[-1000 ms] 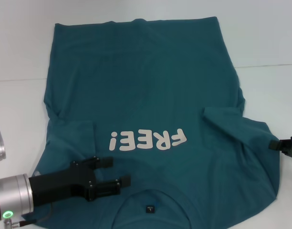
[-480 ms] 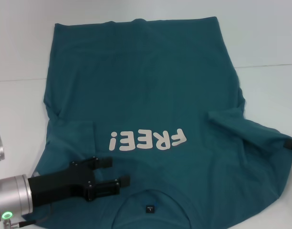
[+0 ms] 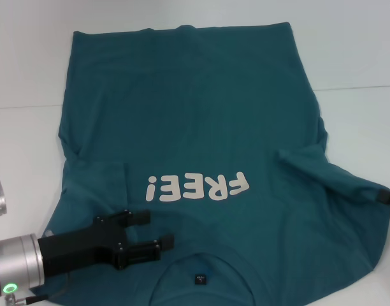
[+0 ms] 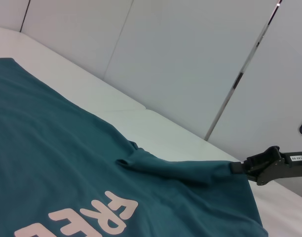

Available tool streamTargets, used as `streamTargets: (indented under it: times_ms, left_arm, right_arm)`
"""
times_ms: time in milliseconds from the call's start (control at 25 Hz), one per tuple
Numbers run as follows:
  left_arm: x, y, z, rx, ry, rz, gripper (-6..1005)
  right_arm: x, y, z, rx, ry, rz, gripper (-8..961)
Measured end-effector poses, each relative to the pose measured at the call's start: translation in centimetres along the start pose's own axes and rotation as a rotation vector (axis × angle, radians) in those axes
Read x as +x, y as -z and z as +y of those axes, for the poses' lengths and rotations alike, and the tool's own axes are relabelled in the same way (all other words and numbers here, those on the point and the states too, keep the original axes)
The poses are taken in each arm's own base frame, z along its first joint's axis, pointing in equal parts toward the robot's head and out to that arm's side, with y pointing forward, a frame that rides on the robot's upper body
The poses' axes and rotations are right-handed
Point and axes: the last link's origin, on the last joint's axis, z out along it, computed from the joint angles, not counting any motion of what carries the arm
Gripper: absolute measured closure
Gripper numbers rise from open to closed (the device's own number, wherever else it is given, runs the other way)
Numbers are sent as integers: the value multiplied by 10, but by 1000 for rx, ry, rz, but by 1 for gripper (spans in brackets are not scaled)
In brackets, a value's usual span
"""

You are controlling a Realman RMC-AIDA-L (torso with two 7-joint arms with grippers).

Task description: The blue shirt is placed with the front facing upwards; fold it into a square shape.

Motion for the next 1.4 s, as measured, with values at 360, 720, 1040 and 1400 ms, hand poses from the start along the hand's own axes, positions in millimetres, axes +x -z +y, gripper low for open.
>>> streamTargets:
  times_ms: [360, 720, 1040, 1400]
  left_arm:
    - [0, -1, 0, -2, 0, -1, 121]
    - [1, -1, 0, -2, -1, -1, 121]
    - [1, 0, -1, 8, 0, 2, 121]
    - [2, -1, -2, 9, -1, 4, 121]
  right_arm:
    - [-3, -23, 22, -77, 57, 49, 952]
    - [12, -56, 50, -138, 152, 223, 951]
    - [18, -54, 70, -247, 227, 341, 844]
    - [-1, -37, 62, -235, 204, 255, 539]
